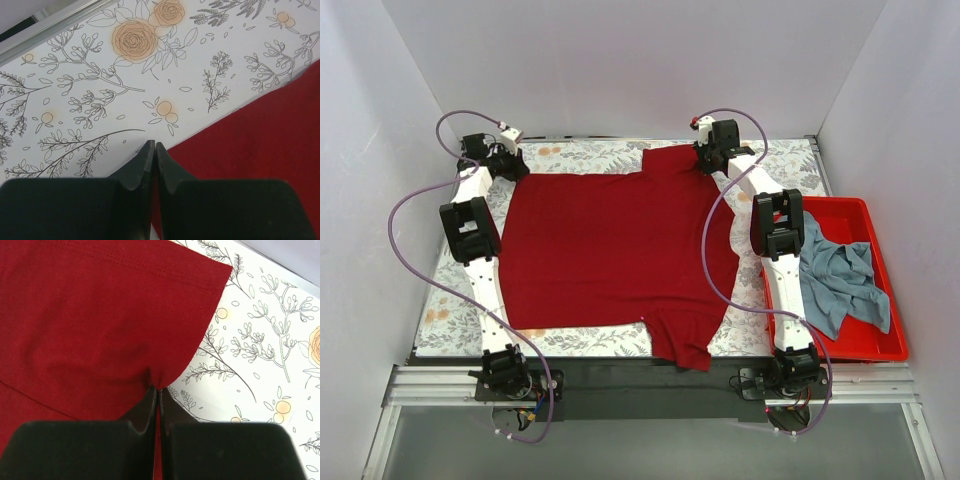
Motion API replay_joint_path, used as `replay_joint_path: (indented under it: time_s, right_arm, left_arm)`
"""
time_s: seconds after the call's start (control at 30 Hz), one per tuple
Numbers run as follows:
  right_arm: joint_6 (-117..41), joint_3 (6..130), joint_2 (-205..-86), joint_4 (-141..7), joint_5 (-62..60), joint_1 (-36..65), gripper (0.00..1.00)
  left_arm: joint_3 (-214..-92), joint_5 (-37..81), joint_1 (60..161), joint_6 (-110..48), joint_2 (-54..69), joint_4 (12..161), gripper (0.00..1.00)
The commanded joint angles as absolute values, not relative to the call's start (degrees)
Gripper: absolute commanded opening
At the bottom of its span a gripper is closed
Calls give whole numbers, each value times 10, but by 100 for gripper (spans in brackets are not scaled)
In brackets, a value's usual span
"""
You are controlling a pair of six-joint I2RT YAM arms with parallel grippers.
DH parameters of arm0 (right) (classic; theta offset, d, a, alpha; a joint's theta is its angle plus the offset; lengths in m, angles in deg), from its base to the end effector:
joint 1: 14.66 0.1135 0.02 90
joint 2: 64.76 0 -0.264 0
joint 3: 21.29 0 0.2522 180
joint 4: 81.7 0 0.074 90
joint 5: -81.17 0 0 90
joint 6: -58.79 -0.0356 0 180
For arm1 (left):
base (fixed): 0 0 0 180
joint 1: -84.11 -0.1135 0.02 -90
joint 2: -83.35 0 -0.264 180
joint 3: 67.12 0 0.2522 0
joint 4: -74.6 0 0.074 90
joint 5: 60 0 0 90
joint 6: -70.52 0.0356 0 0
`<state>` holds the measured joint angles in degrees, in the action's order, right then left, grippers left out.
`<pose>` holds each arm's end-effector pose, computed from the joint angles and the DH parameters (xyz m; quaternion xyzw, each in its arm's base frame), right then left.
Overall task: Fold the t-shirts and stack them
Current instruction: Fold the tshirt
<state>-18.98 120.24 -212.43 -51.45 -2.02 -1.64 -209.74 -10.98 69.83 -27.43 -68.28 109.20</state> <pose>0.5659 0.1352 0.1628 -0.2209 0.8636 0.0561 0.4498 0.5624 0.1191 0.1299 -0.0307 0.8714 -0.3009 0.3861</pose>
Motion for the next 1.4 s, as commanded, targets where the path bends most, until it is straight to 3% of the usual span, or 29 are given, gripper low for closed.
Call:
replay_joint_path:
  time_s: [0.0,0.3,0.43,0.5,0.6,0.7,1.37]
  right_arm:
    - [-179,1224,-2087,-533,-7,-16,1]
    - [-169,1223,-2063,-551,10,-16,1]
    - [-168,1221,-2060,-552,12,-16,1]
    - [-168,1215,-2060,-552,15,-16,1]
    - [-168,1211,-2061,-552,18,-16,1]
    - [-169,1210,-2062,-552,21,-16,1]
    - [-164,1208,-2063,-554,22,-14,1]
  left_arm:
    - [-2096,-115,696,-294,-677,1058,2]
    - [-2050,-130,687,-372,-625,950,0]
    - [-2078,-118,686,-379,-627,979,1]
    - [-2077,-104,686,-383,-625,998,18]
    - [-2039,-89,686,-372,-606,1003,34]
    - [-2018,-89,686,-376,-598,1009,38]
    - [-2042,-66,687,-417,-619,1108,37]
